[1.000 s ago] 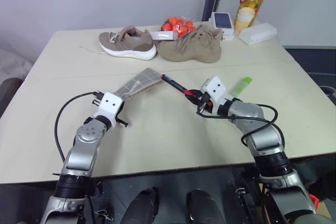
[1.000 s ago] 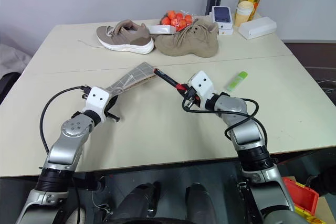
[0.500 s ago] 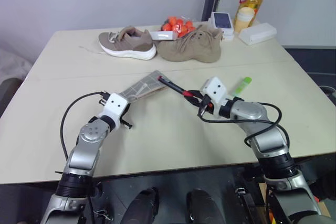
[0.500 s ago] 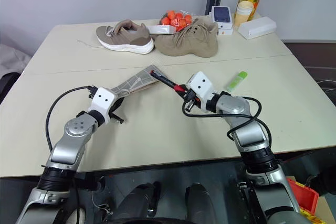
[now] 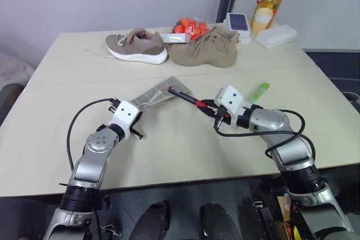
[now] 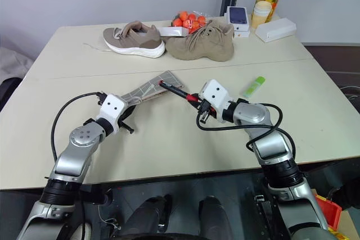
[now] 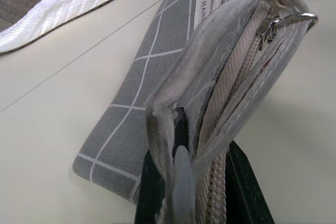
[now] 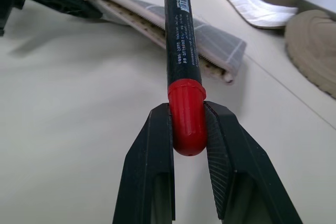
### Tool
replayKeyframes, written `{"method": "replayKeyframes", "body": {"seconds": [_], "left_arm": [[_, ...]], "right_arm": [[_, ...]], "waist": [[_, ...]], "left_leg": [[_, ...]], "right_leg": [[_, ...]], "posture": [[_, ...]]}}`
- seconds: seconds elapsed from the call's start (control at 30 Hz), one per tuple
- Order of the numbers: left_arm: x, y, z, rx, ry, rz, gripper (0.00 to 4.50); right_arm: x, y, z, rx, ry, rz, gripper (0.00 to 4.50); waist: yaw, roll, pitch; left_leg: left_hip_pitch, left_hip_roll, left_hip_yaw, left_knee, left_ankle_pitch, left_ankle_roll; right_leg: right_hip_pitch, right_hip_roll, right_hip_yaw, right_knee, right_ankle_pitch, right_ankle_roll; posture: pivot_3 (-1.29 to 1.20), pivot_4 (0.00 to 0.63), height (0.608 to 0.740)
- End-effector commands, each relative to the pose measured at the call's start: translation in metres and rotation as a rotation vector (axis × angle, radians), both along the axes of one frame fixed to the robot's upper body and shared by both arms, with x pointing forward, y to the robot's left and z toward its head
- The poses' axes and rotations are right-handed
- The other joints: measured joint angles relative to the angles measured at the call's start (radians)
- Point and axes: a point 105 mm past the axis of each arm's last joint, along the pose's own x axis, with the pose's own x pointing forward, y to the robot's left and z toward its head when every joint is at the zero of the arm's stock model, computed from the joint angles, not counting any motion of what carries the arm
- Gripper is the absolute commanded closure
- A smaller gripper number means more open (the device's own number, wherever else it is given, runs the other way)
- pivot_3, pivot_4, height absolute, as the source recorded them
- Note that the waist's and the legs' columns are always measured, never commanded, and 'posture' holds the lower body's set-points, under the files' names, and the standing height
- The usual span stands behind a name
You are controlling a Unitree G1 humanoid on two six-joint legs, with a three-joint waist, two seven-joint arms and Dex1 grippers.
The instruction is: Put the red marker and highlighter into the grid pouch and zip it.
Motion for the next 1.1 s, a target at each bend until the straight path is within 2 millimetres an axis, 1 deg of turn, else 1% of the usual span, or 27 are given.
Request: {"method": "replayKeyframes", "body": {"seconds": [0.03,0.13,0.4,0.5,0.57,0.83,1.1], "left_arm": [[-0.001,-0.008,0.007,0.017,-0.040,-0.049,4.50],[0.000,-0.009,0.008,0.017,-0.043,-0.058,4.50],[0.003,-0.007,0.009,0.024,-0.046,-0.061,4.50],[0.004,-0.006,0.010,0.025,-0.046,-0.060,4.50],[0.004,-0.006,0.010,0.025,-0.047,-0.061,4.50],[0.004,-0.007,0.010,0.023,-0.050,-0.063,4.50],[0.000,-0.011,0.009,0.037,-0.051,-0.091,4.50]], "right_arm": [[-0.006,0.005,0.019,0.000,-0.071,0.040,4.21],[-0.006,0.003,0.019,-0.013,-0.073,0.031,4.21],[-0.006,-0.010,0.014,-0.038,-0.067,-0.007,4.21],[-0.016,-0.014,0.009,-0.052,-0.027,0.028,4.21],[-0.017,-0.016,0.004,-0.072,-0.016,0.031,4.21],[-0.018,-0.011,-0.003,-0.081,0.000,0.055,4.21],[-0.008,-0.016,-0.002,-0.096,-0.026,0.008,4.21]], "waist": [[0.000,0.000,0.000],[0.000,0.000,0.000],[0.001,0.000,0.000],[0.001,-0.001,0.000],[0.000,-0.001,0.000],[0.001,-0.001,0.001],[0.000,-0.001,0.001]], "left_leg": [[0.000,0.000,0.000,0.000,0.000,0.000],[0.000,0.000,0.000,0.000,0.000,0.000],[0.000,0.000,0.000,0.000,0.000,0.000],[0.000,0.000,0.000,0.000,0.000,0.000],[0.000,0.000,0.000,0.000,0.000,0.000],[0.000,0.000,0.000,0.000,0.000,0.000],[0.000,0.000,0.000,0.000,0.000,0.000]], "right_leg": [[0.000,0.000,0.000,0.000,0.000,0.000],[0.000,0.000,0.000,0.000,0.000,0.000],[0.000,0.000,0.000,0.000,0.000,0.000],[0.000,0.000,0.000,0.000,0.000,0.000],[0.000,0.000,0.000,0.000,0.000,0.000],[0.001,0.000,0.000,-0.001,0.000,0.000],[0.001,0.000,0.000,-0.001,0.000,0.000]], "posture": [[0.00,0.150,0.740],[0.00,0.150,0.740],[0.00,0.150,0.740],[0.00,0.150,0.740],[0.00,0.150,0.740],[0.00,0.150,0.740],[0.00,0.150,0.740]]}}
